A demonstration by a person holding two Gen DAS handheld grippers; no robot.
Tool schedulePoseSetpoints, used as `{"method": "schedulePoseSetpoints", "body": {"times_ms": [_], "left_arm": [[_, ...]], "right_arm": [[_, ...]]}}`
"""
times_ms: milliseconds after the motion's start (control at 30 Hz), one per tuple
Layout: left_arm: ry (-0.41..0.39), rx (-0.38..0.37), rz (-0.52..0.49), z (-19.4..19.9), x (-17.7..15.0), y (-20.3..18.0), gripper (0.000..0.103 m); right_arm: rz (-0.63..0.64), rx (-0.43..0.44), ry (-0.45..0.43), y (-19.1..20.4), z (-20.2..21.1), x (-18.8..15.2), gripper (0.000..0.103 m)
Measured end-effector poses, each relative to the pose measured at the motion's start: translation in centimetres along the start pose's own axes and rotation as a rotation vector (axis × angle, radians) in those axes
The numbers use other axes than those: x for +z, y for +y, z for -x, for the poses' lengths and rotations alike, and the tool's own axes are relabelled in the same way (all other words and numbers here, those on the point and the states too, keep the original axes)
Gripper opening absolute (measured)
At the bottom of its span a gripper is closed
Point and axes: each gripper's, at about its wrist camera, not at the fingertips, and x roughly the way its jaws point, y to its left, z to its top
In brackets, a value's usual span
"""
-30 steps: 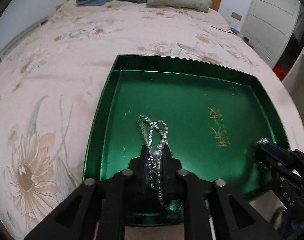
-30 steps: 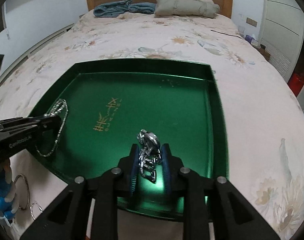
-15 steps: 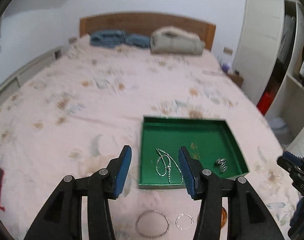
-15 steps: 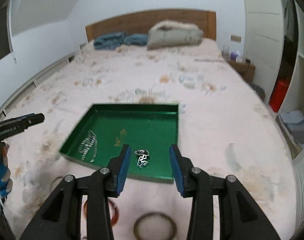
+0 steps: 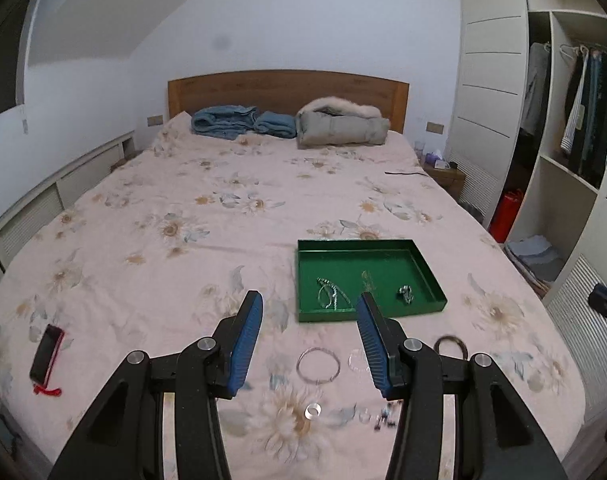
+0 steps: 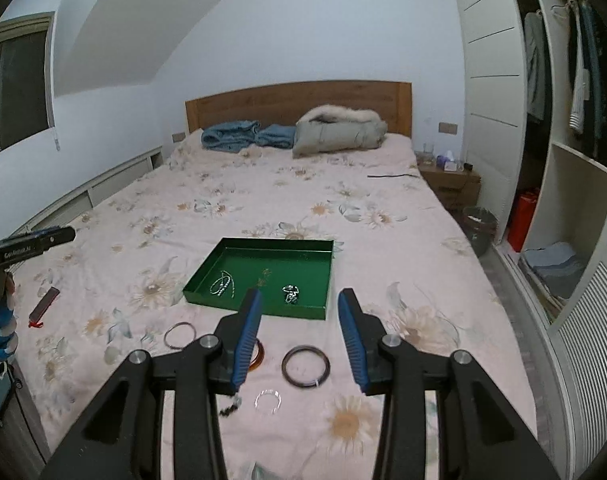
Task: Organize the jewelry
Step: 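Withdraw both grippers from the tray back toward the remaining jewelry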
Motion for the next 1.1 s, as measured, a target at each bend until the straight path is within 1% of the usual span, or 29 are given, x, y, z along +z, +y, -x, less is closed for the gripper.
{"method": "schedulePoseSetpoints", "body": {"times_ms": [167, 233, 300, 500, 667, 800, 933, 1033, 1100], "left_arm": [[0.009, -0.003, -0.004, 1.7, -4.0, 0.7, 0.048], [0.018, -0.006, -0.006, 1.6, -5.5, 0.9, 0.048], [0.035, -0.003, -0.014, 1.4, -7.7, 0.9, 0.048], [0.105, -0.028, 0.008, -0.7, -12.6, 1.1, 0.048], [0.161, -0.045, 0.037, -3.3, -15.3, 0.7, 0.048], [0.192, -0.093, 0.057, -4.8, -16.7, -0.6, 0.048], [0.224, -0.167, 0.058, -6.1, -17.7, -2.8, 0.048], [0.262, -0.251, 0.037, -7.4, -18.6, -5.3, 0.048], [0.286, -0.282, 0.034, -8.4, -18.9, -6.6, 0.048]], "right_arm": [[-0.021, 0.0, -0.016, 0.4, 3.7, -2.2, 0.038], [-0.027, 0.002, -0.017, 0.5, 4.4, -3.2, 0.038], [-0.036, 0.007, -0.01, 0.6, 4.8, -4.4, 0.038], [-0.059, 0.024, 0.03, 0.0, 3.9, -8.0, 0.038], [-0.074, 0.033, 0.067, -1.1, 2.2, -10.9, 0.038], [-0.081, 0.037, 0.1, -1.9, 0.2, -12.7, 0.038], [-0.073, 0.061, 0.142, -2.2, -2.4, -14.0, 0.038], [-0.077, 0.08, 0.168, -2.6, -4.3, -14.8, 0.038], [-0.081, 0.087, 0.18, -2.8, -5.3, -15.3, 0.038]]}}
